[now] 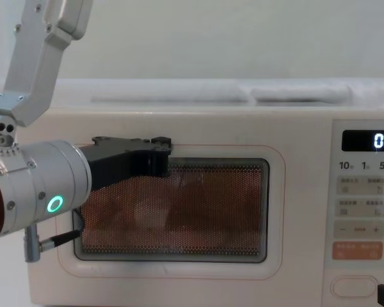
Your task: Press the button to open the microwave door with one hand; close the microwave door with the other hand.
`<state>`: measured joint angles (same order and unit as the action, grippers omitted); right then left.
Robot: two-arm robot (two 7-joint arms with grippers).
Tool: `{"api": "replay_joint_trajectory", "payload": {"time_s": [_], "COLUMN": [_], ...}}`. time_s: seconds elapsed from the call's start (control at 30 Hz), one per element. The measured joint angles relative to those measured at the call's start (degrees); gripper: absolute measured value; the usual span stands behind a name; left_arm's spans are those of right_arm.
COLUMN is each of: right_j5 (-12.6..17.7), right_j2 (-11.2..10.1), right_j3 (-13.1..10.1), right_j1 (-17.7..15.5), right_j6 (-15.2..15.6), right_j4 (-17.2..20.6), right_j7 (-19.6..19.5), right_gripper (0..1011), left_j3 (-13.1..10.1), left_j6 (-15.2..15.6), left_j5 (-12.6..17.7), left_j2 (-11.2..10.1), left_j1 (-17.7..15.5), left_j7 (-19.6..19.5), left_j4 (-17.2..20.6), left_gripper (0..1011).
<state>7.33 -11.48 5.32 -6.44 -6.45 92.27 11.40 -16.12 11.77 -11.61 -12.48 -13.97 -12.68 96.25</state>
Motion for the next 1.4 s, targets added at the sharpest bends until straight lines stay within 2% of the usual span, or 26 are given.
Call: {"api": "replay_joint_trajectory", "payload": {"time_s": [0.8,1.1,1.4], "right_j5": [0.0,0.0,0.0], "right_j2": [0.0,0.0,0.0], "right_j3": [0.0,0.0,0.0], "right_j1": [0.0,0.0,0.0], "right_j6": [0.0,0.0,0.0], "right_j4": [0.0,0.0,0.0], "right_j7": [0.0,0.0,0.0], "right_gripper": [1002,1002,1002], "left_j3": [0.4,1.0,1.5], "left_j6": [-0.2,0.0,0.0], "left_j5": [0.1,-2.1,-3.8], "left_j2": [0.3,-0.3,-2.5], "left_j1": [-0.2,2.7,7.9], "left_j7": [-0.1,-0.9,-1.1], "left_j4": [-0.4,2.0,7.1], "left_gripper": [0,0,2]}}
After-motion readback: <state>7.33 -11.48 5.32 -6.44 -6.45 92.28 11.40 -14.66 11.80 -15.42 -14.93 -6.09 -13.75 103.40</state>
